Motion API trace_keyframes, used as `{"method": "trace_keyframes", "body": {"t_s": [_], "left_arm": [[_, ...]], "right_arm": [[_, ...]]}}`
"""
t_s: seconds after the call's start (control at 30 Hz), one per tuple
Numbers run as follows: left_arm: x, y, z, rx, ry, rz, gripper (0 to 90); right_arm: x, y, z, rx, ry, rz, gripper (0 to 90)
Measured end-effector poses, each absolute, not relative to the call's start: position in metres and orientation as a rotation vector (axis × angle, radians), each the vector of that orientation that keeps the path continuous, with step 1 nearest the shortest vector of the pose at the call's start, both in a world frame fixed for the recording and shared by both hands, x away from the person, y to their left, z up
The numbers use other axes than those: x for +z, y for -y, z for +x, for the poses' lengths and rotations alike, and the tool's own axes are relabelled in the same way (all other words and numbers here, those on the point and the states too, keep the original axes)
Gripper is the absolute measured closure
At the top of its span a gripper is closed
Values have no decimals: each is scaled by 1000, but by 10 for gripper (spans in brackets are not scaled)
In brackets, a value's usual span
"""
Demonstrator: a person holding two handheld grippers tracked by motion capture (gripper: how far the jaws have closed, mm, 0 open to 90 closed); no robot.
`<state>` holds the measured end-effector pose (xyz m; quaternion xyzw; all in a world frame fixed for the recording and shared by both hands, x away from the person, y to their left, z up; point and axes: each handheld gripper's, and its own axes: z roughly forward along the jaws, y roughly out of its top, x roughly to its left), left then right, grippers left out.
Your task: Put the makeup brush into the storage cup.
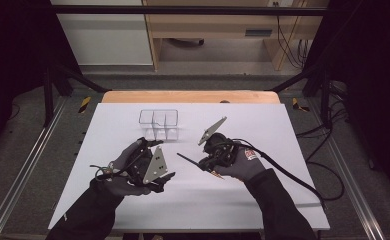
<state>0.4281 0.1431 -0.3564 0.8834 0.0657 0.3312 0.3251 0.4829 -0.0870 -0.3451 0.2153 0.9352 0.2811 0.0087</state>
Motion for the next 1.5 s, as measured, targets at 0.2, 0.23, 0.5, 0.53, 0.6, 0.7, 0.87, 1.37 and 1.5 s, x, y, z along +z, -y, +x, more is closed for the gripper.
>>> {"method": "trace_keyframes", "body": {"t_s": [0.2, 0.23, 0.5, 0.53, 0.6, 0.7, 0.87, 1.37, 1.5], "left_arm": [[-361, -135, 425, 872, -102, 2334, 69], [-362, -134, 424, 879, -91, 2334, 70], [-363, -127, 420, 886, -51, 2356, 85], [-363, -126, 420, 893, -37, 2365, 89], [-363, -124, 420, 888, -30, 2365, 100], [-364, -120, 419, 907, 3, 2376, 115], [-369, -115, 416, 943, 59, 2404, 134], [-381, -110, 413, 1062, 199, 2432, 265], [-383, -108, 412, 1087, 229, 2425, 315]], "right_arm": [[-345, 83, 483, 880, -2946, 659, 839], [-345, 82, 483, 873, -2949, 658, 839], [-344, 80, 484, 880, -2966, 646, 840], [-344, 79, 484, 881, -2970, 643, 839], [-344, 78, 484, 882, -2976, 641, 839], [-344, 77, 484, 881, -2983, 639, 839], [-343, 74, 484, 873, -3008, 625, 839], [-339, 68, 481, 801, -3052, 607, 839], [-338, 68, 480, 797, -3058, 611, 839]]}}
